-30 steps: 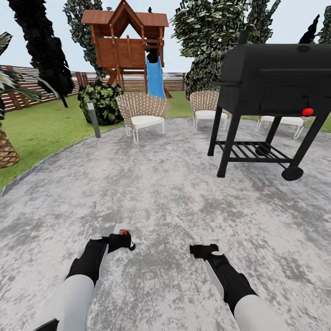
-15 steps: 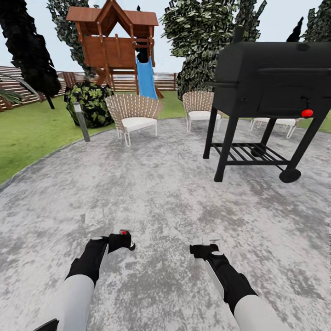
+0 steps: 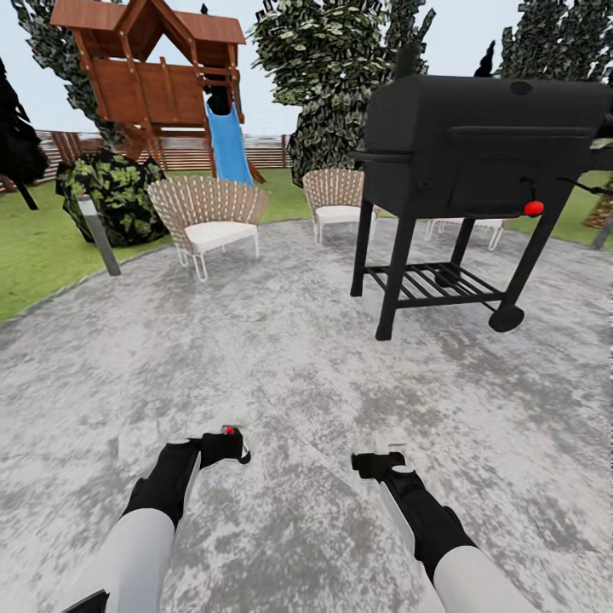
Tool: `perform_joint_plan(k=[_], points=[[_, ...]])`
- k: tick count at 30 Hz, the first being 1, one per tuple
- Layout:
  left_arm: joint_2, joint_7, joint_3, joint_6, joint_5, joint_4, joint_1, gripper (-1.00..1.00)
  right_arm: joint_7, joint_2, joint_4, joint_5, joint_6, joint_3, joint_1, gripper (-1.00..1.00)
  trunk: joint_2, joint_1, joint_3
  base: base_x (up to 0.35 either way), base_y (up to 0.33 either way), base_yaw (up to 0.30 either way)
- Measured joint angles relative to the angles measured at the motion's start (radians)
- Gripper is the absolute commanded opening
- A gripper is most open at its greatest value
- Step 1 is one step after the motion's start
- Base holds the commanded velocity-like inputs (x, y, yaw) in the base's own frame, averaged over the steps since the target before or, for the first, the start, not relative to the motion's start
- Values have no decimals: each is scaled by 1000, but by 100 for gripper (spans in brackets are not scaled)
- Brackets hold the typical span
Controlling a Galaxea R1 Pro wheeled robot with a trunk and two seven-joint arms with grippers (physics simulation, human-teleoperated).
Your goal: Pick up the pesticide atomizer in the garden and spray insectifuge to fully cover both potted plants in the garden.
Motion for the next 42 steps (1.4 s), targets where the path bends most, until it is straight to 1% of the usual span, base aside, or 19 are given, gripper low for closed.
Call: perform_joint_plan(k=[20, 23, 28, 29, 30, 31, 32, 33, 34, 36, 38, 42], points=[[0, 0, 0, 0, 0, 0, 0, -100, 0, -3, 0, -1, 0, -4, 0, 100, 0, 0, 0, 310, 195, -269], [0, 0, 0, 0, 0, 0, 0, -100, 0, -6, 1, -1, 0, -6, 0, 100, 0, 0, 1, 252, 123, -100], [0, 0, 0, 0, 0, 0, 0, -100, 4, -13, 11, -2, -2, -8, 0, 100, 0, 1, 2, 54, 20, -15], [0, 0, 0, 0, 0, 0, 0, -100, 5, -22, 11, -2, -3, -9, 0, 100, 0, 1, 2, 9, 3, -2], [0, 0, 0, 0, 0, 0, 0, -100, 5, -41, 10, -3, -6, -10, 0, 100, 0, 1, 2, 4, 1, -1], [1, 0, 0, 0, 0, 0, 0, -100, 6, -86, 8, -4, -44, -11, 0, 100, 0, 1, 2, 2, 1, 0], [1, 0, 0, 0, 0, 0, 0, -100, 7, -114, 9, -5, -101, -14, 0, 100, 0, 1, 2, 1, 1, 0], [1, 0, 0, 0, 0, 0, 0, -100, 7, -120, 9, -6, -124, -14, 0, 100, 0, 1, 2, 0, 0, 0], [2, 0, 0, 0, 0, 0, 0, -100, 7, -132, 11, -6, -179, -15, 0, 100, 0, 1, 2, 0, 0, 0], [2, 0, 0, 0, -1, 0, 0, -100, 8, -139, 20, -8, -222, -16, 1, 100, 0, 1, 2, 0, 0, 0], [2, 1, 0, 0, -1, 0, 0, -100, 8, -143, 48, -8, -242, -16, 1, 100, 0, 1, 2, 0, 0, 0], [2, 1, 0, 0, -1, 0, 1, -100, 3, -143, 87, -8, -251, -16, 1, 100, 0, 1, 2, 0, 0, 0]])
